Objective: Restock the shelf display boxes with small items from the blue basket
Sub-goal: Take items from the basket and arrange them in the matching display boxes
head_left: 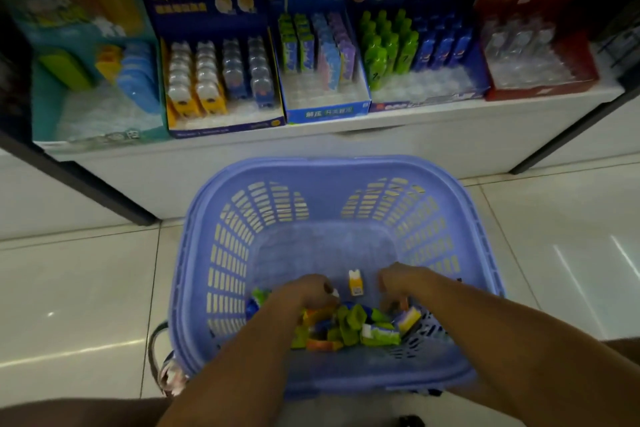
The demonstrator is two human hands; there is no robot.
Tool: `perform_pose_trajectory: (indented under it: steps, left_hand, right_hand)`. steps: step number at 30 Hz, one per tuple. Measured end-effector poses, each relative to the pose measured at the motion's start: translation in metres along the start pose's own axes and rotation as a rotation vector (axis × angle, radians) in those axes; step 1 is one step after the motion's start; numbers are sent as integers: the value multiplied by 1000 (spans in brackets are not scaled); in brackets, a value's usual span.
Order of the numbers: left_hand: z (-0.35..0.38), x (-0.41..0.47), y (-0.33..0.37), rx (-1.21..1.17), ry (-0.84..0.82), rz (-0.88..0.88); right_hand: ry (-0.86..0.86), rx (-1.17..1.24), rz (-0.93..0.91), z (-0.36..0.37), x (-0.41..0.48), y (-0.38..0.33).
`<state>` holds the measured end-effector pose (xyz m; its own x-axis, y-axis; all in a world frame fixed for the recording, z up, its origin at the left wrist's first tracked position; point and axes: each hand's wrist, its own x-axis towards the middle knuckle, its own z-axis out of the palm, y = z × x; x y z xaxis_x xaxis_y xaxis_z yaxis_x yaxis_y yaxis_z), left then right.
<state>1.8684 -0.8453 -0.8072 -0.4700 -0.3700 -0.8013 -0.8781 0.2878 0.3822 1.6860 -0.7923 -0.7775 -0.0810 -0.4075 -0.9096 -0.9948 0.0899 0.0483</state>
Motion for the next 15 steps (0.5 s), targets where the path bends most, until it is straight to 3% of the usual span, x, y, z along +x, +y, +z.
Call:
perform_pose_trajectory:
  steps: [4,7,11,15]
  left_hand:
    - [8,12,-7,-144,173,-33]
    - [8,19,0,-152,195,-78]
    - [7,27,10,19,201,-112]
    - [11,36,19,172,163,-118]
  right_hand:
    - [42,-14,30,24,24,-11]
    - [112,6,45,27,28,-17]
    - [138,132,88,22,34,-17]
    - [10,143,95,16,29,-17]
